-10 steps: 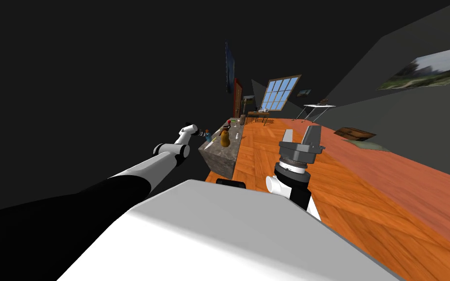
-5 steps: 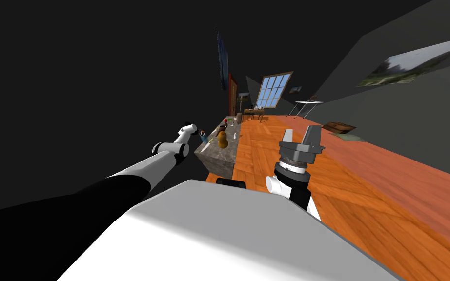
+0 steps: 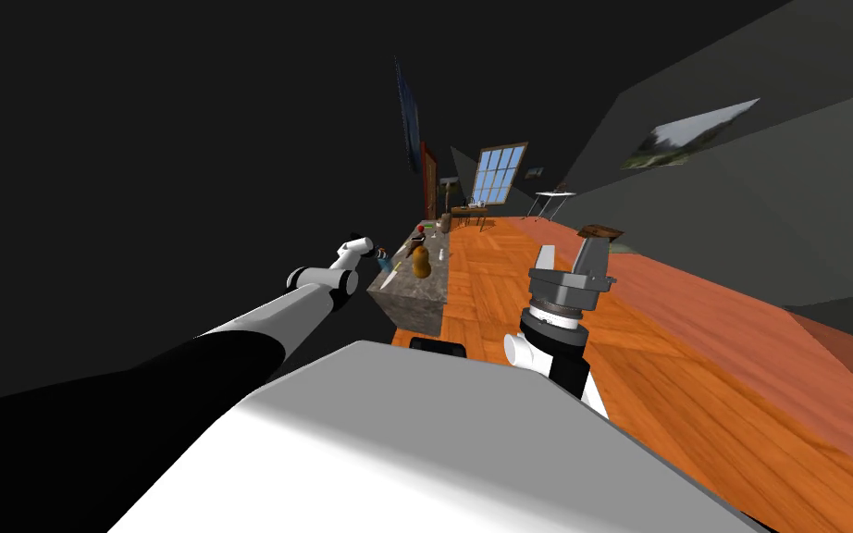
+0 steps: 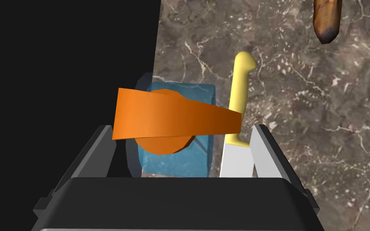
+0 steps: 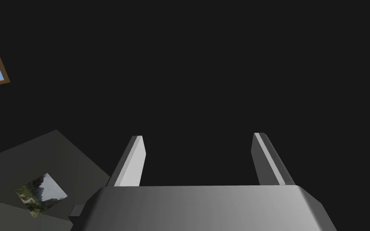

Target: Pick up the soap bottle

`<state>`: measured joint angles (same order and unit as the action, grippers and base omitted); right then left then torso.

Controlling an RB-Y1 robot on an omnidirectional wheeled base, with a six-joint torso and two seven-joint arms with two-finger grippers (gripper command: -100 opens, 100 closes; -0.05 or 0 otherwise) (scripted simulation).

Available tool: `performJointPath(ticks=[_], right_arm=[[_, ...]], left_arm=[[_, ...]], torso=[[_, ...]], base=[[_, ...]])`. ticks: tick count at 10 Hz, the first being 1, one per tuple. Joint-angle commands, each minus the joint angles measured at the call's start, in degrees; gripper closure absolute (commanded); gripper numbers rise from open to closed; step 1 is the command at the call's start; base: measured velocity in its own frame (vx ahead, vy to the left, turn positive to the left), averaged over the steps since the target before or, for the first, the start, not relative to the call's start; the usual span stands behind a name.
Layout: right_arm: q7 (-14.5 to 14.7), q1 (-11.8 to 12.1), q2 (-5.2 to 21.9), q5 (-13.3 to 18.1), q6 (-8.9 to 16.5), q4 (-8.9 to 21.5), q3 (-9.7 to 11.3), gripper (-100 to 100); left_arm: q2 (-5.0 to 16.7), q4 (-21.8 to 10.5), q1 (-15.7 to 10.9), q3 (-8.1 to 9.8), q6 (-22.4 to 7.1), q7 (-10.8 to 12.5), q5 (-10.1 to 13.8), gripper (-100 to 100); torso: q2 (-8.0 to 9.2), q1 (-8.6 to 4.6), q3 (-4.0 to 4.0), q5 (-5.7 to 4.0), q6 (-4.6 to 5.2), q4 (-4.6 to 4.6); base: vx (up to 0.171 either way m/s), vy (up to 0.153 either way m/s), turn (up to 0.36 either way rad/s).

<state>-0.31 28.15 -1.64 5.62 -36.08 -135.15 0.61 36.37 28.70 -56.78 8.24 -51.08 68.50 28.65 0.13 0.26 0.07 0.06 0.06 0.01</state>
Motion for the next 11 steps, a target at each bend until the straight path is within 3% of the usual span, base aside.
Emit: performJointPath(ticks=[1,2,4,5,9,10,11], right_arm=[[0.00,0.00,0.00,0.00,0.00,0.00,0.00,0],[0.00,0.01,0.00,0.00,0.00,0.00,-0.01,0],[0.00,0.02,0.00,0.00,0.00,0.00,-0.01,0],[0.00,0.02,-0.01,0.00,0.00,0.00,0.00,0],[0.00,0.03,-0.01,0.00,-0.01,-0.01,0.00,0],[0.00,0.03,-0.01,0.00,-0.01,-0.01,-0.01,0],[0.00,0.03,-0.01,0.00,-0.01,-0.01,0.00,0]], left_arm=[[0.34,-0.90,-0.08,-0.28,1.29,2.52,-1.24,-100],[0.51,-1.82,-0.33,-0.43,2.08,3.60,-1.85,-100],[0.37,-1.54,-0.41,-0.53,2.08,2.82,-1.75,-100],[0.42,-1.62,-0.40,-0.51,2.13,3.02,-1.76,100],[0.56,-1.73,-0.31,-0.35,2.12,3.35,-1.69,100],[0.59,-1.78,-0.28,-0.30,2.10,3.48,-1.67,0],[0.17,0.03,0.18,-0.13,0.51,1.44,-0.62,100]], torso=[[0.00,0.00,0.00,0.00,0.00,0.00],[0.11,0.12,0.06,0.03,-0.08,0.03],[0.01,0.06,0.00,0.13,-0.63,-0.03],[-0.15,-0.07,-0.09,0.09,-0.60,-0.06],[-0.32,-0.23,-0.20,-0.01,-0.37,-0.10],[-0.32,-0.26,-0.19,-0.04,-0.30,-0.09],[-0.32,-0.29,-0.19,-0.06,-0.27,-0.08]], base=[[-0.102,0.114,-0.270],[-0.111,0.114,-0.452],[-0.042,0.028,0.090],[-0.005,0.006,0.020],[-0.001,0.000,0.010],[0.000,0.000,0.000],[0.082,-0.059,0.233]])
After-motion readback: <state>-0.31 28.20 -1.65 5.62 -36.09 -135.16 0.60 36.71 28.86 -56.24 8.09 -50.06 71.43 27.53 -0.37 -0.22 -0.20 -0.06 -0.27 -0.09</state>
